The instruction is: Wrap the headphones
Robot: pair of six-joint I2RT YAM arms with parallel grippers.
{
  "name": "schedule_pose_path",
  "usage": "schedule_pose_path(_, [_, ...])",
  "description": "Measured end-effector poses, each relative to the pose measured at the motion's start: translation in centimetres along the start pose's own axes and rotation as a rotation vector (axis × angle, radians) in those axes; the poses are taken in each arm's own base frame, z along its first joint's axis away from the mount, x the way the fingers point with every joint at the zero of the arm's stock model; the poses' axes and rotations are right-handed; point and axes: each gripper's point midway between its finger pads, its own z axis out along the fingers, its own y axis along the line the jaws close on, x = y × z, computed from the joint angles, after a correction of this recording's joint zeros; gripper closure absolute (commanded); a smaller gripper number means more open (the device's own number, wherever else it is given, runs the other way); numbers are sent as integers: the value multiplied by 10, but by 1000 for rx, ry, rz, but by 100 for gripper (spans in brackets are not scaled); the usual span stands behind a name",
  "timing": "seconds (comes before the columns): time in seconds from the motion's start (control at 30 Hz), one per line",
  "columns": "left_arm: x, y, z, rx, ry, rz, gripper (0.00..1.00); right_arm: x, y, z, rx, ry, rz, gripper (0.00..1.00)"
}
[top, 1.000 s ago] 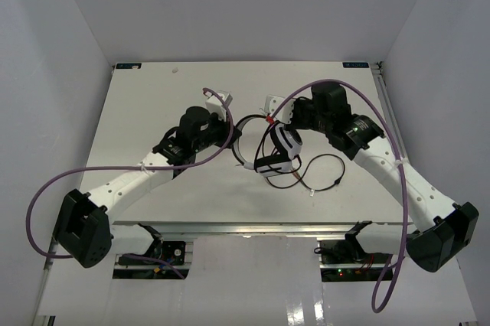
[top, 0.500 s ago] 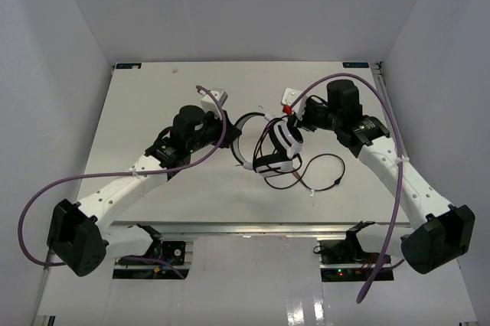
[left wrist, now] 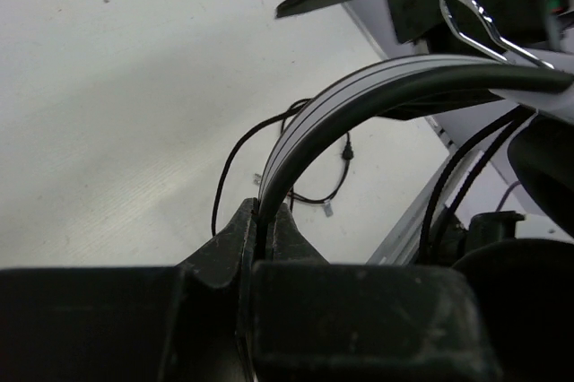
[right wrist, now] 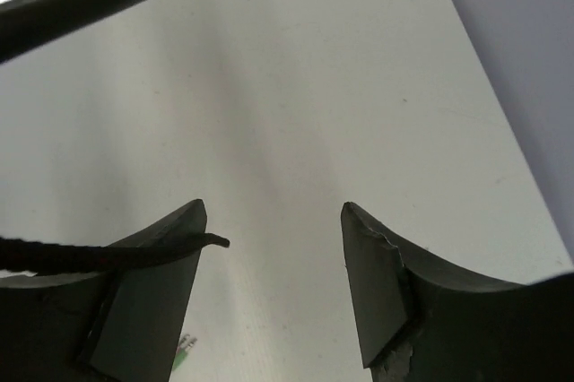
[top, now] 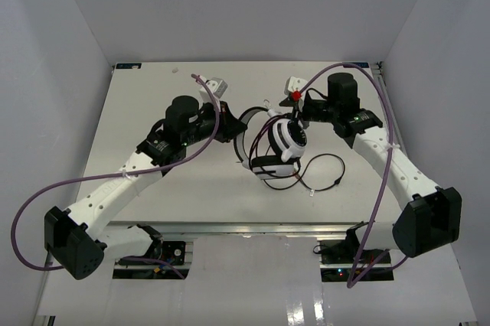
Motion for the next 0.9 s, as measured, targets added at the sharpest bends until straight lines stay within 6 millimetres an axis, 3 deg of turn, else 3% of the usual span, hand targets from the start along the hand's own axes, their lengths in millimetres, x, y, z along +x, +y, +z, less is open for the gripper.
schedule_pose_path(0.2, [-41, -24, -7, 48, -82, -22, 100, 4, 20, 18, -109, -97, 141, 23])
schedule_pose_path(0.37, [-64, -32, -12, 47, -140, -44, 100, 14, 38, 28, -177, -166, 258, 24])
schedule_pose_path(0.67, [-97, -21, -17, -55, -274, -133, 100, 35, 76, 27, -266, -236, 402, 26])
schedule_pose_path(0.9, [-158, -21, -39, -140, -468, -190, 100, 46, 103, 21, -334, -258, 468, 27])
